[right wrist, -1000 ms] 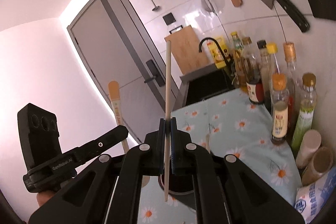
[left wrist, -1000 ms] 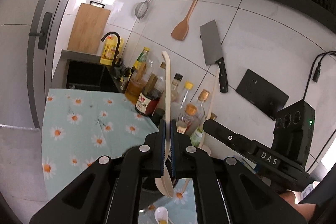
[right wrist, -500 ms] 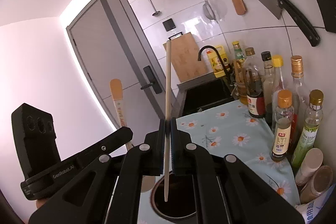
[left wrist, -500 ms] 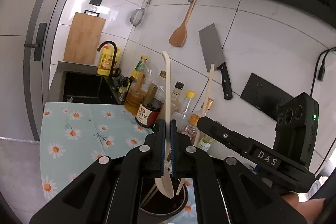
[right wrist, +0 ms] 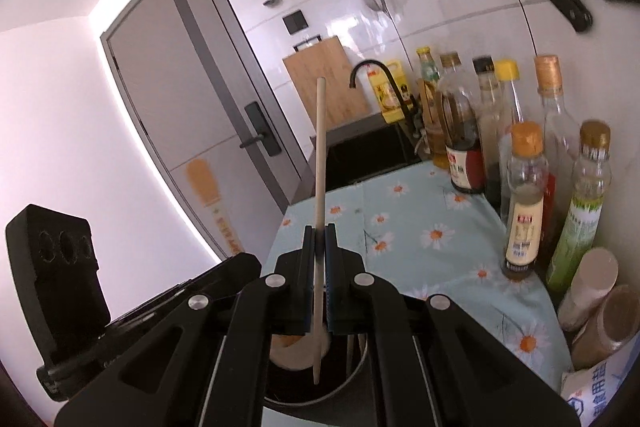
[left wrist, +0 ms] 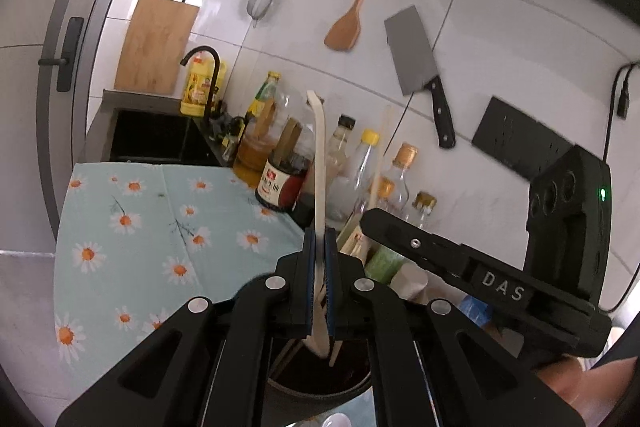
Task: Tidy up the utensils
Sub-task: 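Drop the white spoon into the holder with the left tool while the right tool lowers its chopstick, then open both tools and move them back down to the utensils on the tablecloth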
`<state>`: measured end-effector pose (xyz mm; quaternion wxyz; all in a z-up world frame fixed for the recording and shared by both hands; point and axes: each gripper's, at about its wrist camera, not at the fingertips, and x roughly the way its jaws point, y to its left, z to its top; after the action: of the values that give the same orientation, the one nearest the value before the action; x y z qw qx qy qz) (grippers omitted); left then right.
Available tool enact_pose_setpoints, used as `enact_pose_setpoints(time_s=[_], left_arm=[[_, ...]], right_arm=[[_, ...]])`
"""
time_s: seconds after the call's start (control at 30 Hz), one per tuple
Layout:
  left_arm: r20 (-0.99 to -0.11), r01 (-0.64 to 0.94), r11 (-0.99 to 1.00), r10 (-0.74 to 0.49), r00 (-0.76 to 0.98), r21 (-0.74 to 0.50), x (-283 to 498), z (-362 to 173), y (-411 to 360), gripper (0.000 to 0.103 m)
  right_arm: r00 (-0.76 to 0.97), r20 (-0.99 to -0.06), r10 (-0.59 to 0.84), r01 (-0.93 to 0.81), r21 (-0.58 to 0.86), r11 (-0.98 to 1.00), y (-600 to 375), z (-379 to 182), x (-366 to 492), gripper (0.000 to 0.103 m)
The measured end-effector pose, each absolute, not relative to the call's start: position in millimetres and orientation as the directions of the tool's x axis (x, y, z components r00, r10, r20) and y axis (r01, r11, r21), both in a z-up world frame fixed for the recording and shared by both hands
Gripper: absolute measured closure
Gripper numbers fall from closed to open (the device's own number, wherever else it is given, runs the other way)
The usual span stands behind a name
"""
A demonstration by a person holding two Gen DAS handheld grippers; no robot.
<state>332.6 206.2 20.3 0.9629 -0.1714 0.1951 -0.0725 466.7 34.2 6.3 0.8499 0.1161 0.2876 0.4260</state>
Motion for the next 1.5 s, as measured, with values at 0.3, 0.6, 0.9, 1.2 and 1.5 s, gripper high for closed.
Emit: enact_pose_setpoints(time_s=[0.3, 0.6, 0.9, 1.2, 1.5], left_arm=[[-0.407, 0.048, 0.940, -0.192, 0.893, -0.338, 330, 9, 204, 0.098], [-0.431, 0.016, 0.945, -0.163, 0.888, -0.326, 323, 10, 208, 0.089], [-0.411, 0.014, 0.948, -0.151, 0.899, -0.318, 308, 22, 204, 0.088], [-0.396, 0.021, 0.954, -0.144, 0.907, -0.300, 280, 40, 195, 0.088], [-0.404, 0.002, 0.953, -0.130, 0.905, -0.302, 247, 48, 189, 0.088]], right_arm=[[0.445, -0.426, 0.788, -0.642, 0.461, 0.612, 34, -7, 466, 0.096], [0.445, -0.424, 0.789, -0.634, 0.473, 0.612, 28, -3, 460, 0.092], [0.421, -0.437, 0.795, -0.632, 0.487, 0.602, 22, 0, 452, 0.086], [0.436, -0.441, 0.785, -0.631, 0.472, 0.616, 3, 11, 432, 0.086], [0.441, -0.413, 0.797, -0.641, 0.476, 0.602, -30, 27, 405, 0.084]])
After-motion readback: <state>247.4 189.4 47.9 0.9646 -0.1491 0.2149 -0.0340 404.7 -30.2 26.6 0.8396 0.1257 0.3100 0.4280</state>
